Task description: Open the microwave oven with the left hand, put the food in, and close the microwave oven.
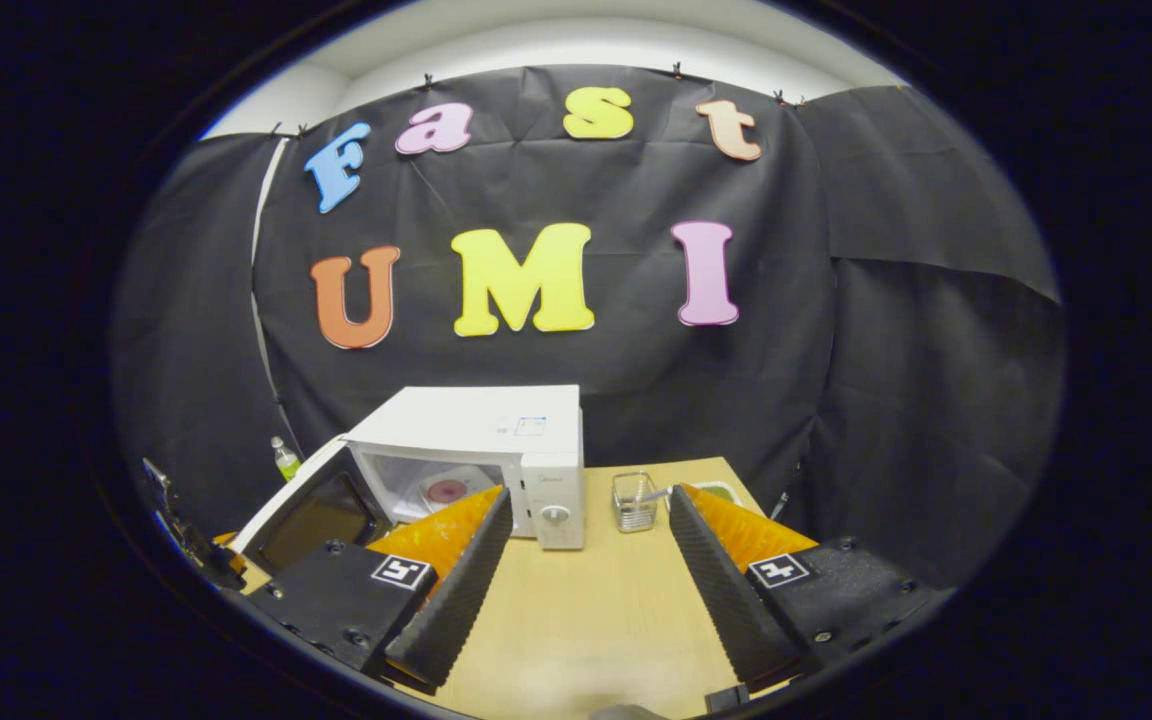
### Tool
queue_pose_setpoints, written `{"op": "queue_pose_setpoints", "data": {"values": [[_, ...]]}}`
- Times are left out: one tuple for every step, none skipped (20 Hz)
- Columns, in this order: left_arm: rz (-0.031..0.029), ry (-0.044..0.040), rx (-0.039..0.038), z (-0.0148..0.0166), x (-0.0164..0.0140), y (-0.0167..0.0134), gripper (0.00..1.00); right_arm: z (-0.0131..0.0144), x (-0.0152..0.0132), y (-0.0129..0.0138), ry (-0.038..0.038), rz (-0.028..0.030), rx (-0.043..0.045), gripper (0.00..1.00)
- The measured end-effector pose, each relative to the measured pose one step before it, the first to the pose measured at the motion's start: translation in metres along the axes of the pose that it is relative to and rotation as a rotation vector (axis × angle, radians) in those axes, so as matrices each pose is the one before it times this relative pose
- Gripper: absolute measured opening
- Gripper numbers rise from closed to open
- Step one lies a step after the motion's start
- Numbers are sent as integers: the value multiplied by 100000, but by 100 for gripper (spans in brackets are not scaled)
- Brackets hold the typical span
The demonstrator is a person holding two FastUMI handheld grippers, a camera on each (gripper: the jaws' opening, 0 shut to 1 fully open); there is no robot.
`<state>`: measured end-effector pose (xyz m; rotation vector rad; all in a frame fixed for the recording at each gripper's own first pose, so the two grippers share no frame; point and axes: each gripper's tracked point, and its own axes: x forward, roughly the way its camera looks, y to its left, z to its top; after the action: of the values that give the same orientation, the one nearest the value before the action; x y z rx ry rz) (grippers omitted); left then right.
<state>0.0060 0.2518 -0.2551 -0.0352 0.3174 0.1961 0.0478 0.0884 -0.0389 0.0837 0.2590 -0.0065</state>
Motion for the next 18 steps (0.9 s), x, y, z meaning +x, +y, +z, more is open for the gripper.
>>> {"op": "queue_pose_setpoints", "data": {"values": [[-1156,536,-205,-250,-40,-588,0,-5,-32,-21,152,288,-94,100],[1096,351,498,25,-302,-228,0,38,91,-99,422,98,15,100],[-926,468,-297,-129,196,-452,0,-84,-32,-122,562,275,333,100],[-2163,-347,-571,194,-214,-835,12,252,-190,-65,-444,1,536,100],[-2467,-252,828,118,-95,-1148,0,203,-20,-274,-813,-398,244,100],[-1635,-147,1660,-66,99,-983,0,127,-63,-226,-432,-510,307,92],[-1839,-636,1172,127,-131,-1061,0,76,-104,-92,-311,83,856,100],[-2122,-912,513,203,-70,-1084,0,94,-79,30,-137,317,795,100],[-2393,-561,326,226,-204,-1428,0,5,-28,-223,27,-262,449,100],[-2425,-323,939,57,-235,-1335,0,137,-16,-303,-125,-212,421,100],[-3063,-414,1230,186,-79,-1536,0,34,-19,-277,343,-379,356,100],[-2475,-1098,1576,352,363,-1446,0,-15,14,-371,397,-385,248,100],[-2914,61,1015,254,218,-1356,0,-56,-16,-339,41,-681,338,100],[-2015,-800,1024,284,433,-1118,0,-78,-57,-451,352,-604,320,100],[-2824,-237,240,209,394,-1413,0,-10,29,-394,249,-550,440,100],[-2551,-303,-299,160,522,-1163,0,-224,16,-412,345,-669,312,100],[-2203,37,-166,134,518,-1222,0,-2,23,-412,439,-619,269,100],[-1820,-182,608,236,596,-1162,0,-103,-93,-499,224,-683,97,100]]}}
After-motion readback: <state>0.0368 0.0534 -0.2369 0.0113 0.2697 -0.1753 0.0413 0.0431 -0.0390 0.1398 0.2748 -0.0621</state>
